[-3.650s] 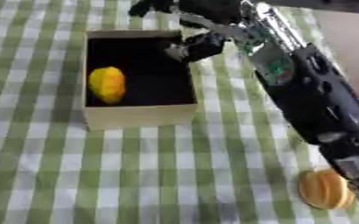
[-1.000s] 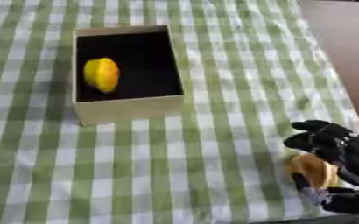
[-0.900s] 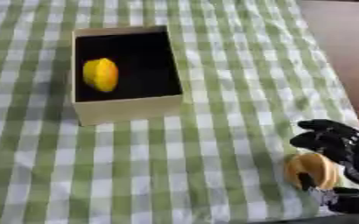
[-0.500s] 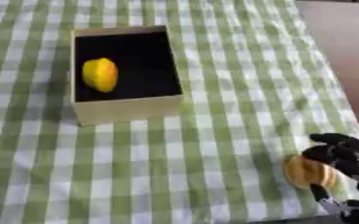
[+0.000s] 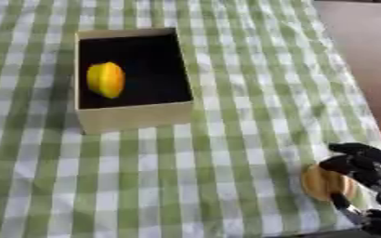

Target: Pick up objects on the table and place them in the box.

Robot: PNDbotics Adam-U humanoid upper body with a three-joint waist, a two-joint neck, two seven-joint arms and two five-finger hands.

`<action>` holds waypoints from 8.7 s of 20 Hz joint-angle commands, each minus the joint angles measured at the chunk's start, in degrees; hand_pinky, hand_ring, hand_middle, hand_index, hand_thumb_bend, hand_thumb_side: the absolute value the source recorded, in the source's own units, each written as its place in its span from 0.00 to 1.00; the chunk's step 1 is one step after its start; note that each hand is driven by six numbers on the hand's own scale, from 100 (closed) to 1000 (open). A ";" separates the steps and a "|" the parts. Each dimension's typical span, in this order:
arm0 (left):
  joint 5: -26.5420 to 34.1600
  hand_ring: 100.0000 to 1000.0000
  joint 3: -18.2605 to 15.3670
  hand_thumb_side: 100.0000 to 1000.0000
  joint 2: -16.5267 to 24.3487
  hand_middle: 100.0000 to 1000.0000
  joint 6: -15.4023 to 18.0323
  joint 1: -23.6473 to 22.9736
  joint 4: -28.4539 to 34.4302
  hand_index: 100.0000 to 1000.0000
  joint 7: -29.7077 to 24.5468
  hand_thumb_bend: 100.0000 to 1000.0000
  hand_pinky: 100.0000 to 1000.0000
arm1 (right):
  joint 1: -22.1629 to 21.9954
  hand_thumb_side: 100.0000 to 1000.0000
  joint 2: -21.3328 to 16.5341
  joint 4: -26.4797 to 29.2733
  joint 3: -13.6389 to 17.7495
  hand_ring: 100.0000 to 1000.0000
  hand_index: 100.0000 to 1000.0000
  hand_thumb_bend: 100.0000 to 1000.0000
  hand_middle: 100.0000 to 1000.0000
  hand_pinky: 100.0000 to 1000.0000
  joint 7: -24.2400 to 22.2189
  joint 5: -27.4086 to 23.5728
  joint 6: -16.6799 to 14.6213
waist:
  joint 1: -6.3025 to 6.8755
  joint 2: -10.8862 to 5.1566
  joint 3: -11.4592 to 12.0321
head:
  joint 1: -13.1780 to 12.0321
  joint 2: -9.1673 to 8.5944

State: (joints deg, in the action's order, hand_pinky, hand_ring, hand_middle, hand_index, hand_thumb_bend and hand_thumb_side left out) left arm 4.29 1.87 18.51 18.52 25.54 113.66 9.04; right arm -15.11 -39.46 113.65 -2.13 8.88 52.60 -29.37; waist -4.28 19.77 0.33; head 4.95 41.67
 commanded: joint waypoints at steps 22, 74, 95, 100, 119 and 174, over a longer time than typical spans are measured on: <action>0.54 0.70 0.01 0.61 -0.55 0.67 -0.50 0.62 0.93 0.80 -1.56 0.01 0.71 | -1.25 0.52 -0.91 0.94 1.94 0.90 0.92 0.00 0.74 0.89 -9.61 1.55 2.33 | 0.13 -0.39 0.29 | 0.76 -1.13; 1.40 0.71 0.76 0.65 -1.95 0.66 -1.61 0.69 0.93 0.79 -4.03 0.00 0.71 | 1.20 0.22 -1.50 0.94 -0.44 0.61 0.59 0.01 0.47 0.68 -1.18 4.65 10.26 | 0.19 0.08 0.52 | 1.78 -1.89; 1.94 0.71 0.91 0.65 -2.30 0.67 -1.93 0.95 0.93 0.79 -4.83 0.00 0.72 | 14.73 0.05 -10.36 0.94 -2.97 0.61 0.60 0.00 0.47 0.69 4.50 -2.86 -0.59 | -0.38 -0.77 1.95 | 2.47 -1.86; 2.13 0.71 0.83 0.64 -2.22 0.67 -1.64 1.25 0.93 0.79 -4.68 0.00 0.72 | 28.09 0.00 -15.20 0.94 -4.09 0.61 0.60 0.00 0.48 0.70 -3.10 -17.42 -1.73 | -0.72 -1.24 3.45 | 3.38 -1.71; 8.41 0.72 3.80 0.46 -3.31 0.66 6.77 10.27 0.93 0.79 -7.59 0.09 0.71 | 71.82 0.00 4.14 -11.66 -12.05 0.61 0.60 0.00 0.48 0.72 -29.47 -34.11 15.88 | -1.90 -0.23 12.62 | 11.82 -2.48; 3.49 0.72 -0.53 0.56 -1.96 0.68 3.59 3.68 0.93 0.79 -0.75 0.02 0.72 | 30.18 0.09 -5.39 0.94 12.70 0.79 0.81 0.00 0.71 0.85 -1.07 -57.43 -5.19 | 1.31 -0.03 5.95 | 1.18 -2.43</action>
State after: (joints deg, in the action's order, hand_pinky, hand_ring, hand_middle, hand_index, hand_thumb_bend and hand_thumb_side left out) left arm 8.26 2.01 15.17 22.06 28.82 113.67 7.74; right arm 14.97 -44.15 113.62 8.95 6.81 -5.55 -32.70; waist -2.99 20.69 6.29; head 6.55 39.71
